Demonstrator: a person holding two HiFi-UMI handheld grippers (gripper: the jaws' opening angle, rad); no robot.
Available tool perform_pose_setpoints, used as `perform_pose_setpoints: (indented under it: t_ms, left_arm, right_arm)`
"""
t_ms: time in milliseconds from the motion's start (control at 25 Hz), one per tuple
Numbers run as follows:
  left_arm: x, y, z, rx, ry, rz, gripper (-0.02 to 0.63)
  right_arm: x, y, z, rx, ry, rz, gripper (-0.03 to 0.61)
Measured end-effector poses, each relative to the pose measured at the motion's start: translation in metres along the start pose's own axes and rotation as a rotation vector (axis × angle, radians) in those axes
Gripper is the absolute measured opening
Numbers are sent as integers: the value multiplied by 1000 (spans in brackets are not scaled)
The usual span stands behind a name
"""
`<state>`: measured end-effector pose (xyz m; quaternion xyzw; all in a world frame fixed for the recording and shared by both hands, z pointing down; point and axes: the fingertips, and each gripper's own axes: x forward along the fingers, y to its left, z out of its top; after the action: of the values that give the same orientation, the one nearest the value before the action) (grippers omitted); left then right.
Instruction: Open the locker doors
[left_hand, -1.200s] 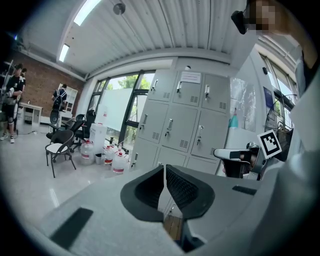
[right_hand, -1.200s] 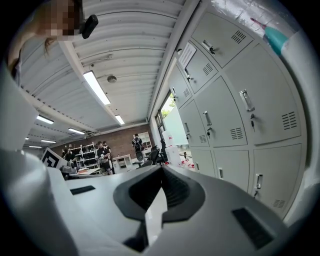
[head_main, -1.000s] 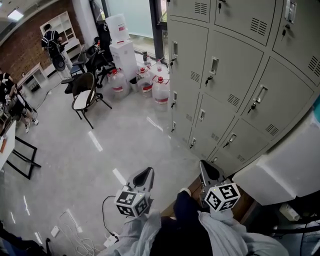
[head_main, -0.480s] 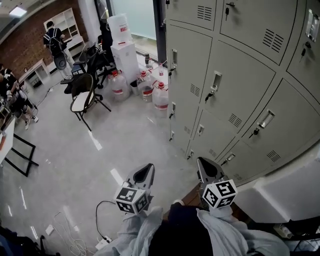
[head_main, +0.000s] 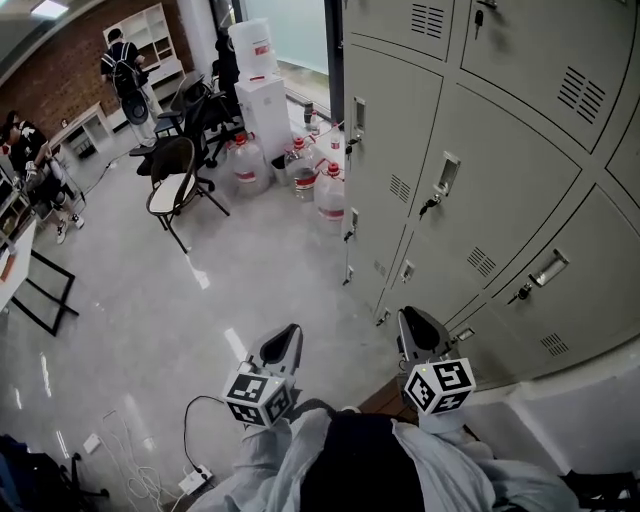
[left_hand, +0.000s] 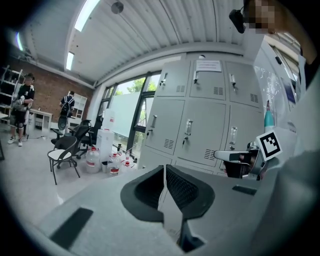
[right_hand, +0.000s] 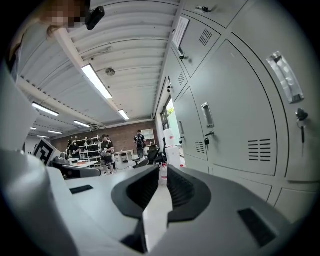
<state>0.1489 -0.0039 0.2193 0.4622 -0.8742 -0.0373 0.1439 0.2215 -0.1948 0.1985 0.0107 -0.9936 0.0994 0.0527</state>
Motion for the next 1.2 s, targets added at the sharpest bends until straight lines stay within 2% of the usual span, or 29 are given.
perform_pose_setpoints:
  t_ms: [200,600,920,1200]
  left_arm:
    - [0,6,-9,-23,16,37,18]
    - [32,28,-3,-41,3,29,18]
    - [87,84,7,-38,-5,6,18]
    - [135,166,26,-23,-8,4,18]
  right_arm:
    - [9,2,-5,16,17,44,78]
    - [45,-7,-5,9,23,66,84]
    - [123,-20,-9,18,8,42,83]
    - [212,-17,8,9,-66,13,84]
